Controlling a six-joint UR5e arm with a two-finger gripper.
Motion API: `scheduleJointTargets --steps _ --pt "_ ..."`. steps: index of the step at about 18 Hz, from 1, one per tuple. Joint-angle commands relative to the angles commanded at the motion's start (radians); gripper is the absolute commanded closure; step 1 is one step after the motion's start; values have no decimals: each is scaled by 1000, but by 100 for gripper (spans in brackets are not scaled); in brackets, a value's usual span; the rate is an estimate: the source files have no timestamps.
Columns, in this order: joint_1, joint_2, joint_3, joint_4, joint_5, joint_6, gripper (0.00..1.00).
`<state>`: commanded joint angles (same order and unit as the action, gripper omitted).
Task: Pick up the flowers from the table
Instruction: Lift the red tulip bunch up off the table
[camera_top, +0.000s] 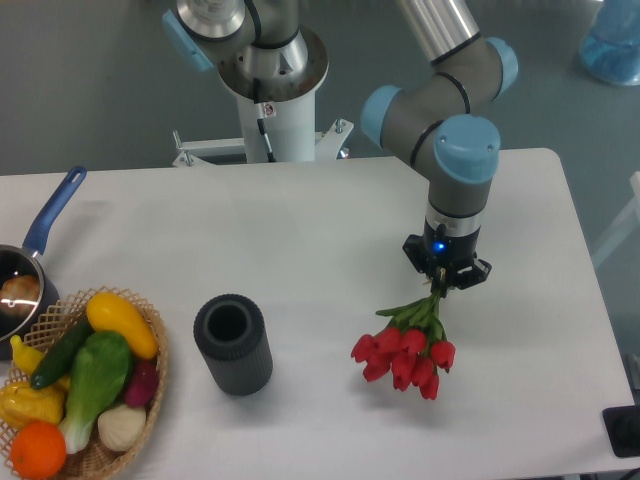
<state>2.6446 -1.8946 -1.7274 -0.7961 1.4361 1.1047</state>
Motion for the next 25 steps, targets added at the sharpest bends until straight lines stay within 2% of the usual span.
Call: scheduleJointTargets --steps 4,8,11,25 --pt "-23 18 72 0 -135 -135 78" --pt "-43 29 109 2 -206 -149 78" --pt "-46 29 141 2 -220 -195 77" --pt "-38 29 158 2 -226 -198 78"
